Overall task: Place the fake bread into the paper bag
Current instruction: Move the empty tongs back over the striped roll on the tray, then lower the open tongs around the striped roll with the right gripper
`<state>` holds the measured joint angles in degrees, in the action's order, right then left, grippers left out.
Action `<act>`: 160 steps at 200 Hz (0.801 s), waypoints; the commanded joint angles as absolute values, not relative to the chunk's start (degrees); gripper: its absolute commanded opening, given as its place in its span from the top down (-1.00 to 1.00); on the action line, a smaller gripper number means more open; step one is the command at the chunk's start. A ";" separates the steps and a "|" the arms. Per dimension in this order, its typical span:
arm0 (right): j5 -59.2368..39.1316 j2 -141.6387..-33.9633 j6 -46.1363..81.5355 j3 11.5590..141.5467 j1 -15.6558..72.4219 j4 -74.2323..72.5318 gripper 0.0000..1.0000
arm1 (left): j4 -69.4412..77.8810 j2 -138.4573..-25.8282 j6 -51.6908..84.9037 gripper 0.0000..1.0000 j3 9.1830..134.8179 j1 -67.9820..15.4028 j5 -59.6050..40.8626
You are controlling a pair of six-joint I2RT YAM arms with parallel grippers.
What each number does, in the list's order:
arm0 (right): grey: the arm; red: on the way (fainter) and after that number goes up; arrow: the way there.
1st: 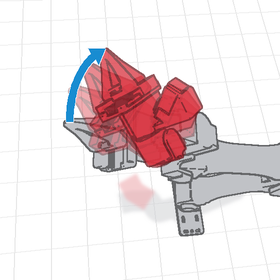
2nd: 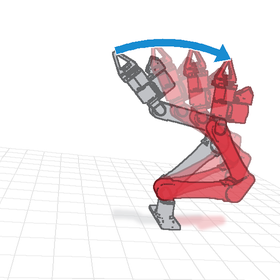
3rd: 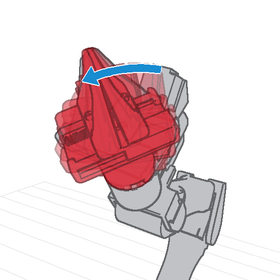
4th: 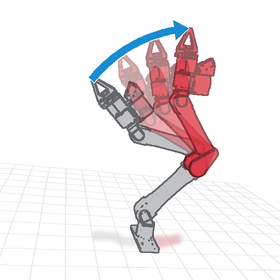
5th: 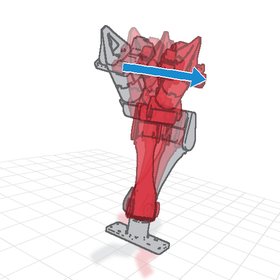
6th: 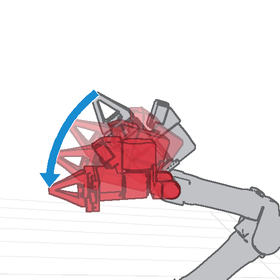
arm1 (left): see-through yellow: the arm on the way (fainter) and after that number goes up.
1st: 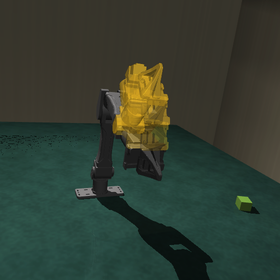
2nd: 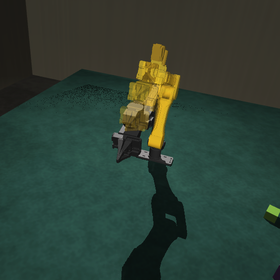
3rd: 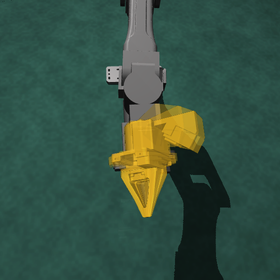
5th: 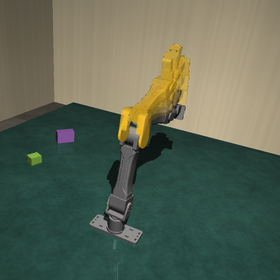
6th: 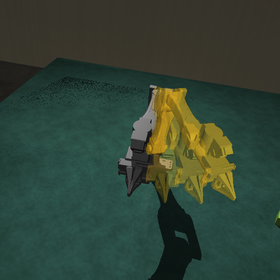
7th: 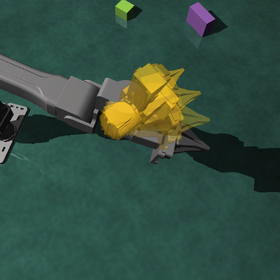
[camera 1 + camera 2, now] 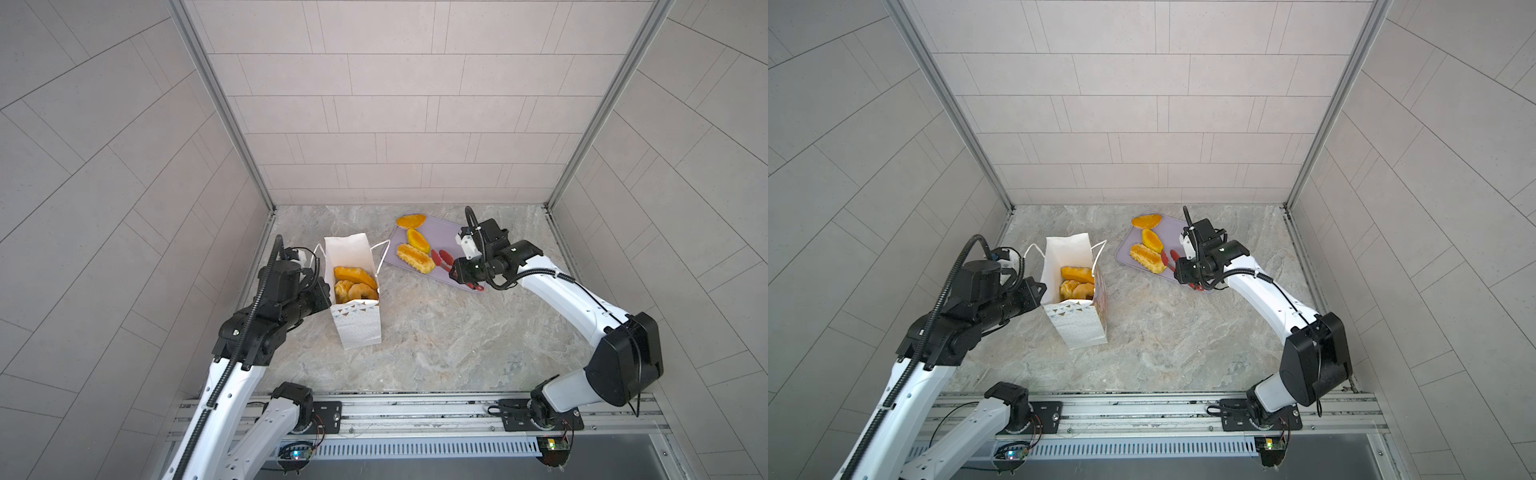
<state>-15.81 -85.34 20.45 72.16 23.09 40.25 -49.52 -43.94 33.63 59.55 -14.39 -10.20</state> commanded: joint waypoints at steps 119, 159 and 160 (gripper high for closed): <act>-22.91 -91.84 22.43 71.95 19.56 36.07 0.00 | -50.06 -43.86 32.75 0.85 60.61 -14.46 -9.36; -25.06 -91.76 22.98 70.37 18.40 34.33 -0.03 | -50.08 -44.12 32.71 0.85 60.73 -14.55 -9.49; -25.14 -91.76 23.01 70.30 18.38 34.30 -0.03 | -50.09 -44.12 32.70 0.85 60.78 -14.52 -9.49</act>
<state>-23.16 -92.16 22.15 71.24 19.29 36.27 -49.58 -44.07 33.43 59.55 -14.39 -9.98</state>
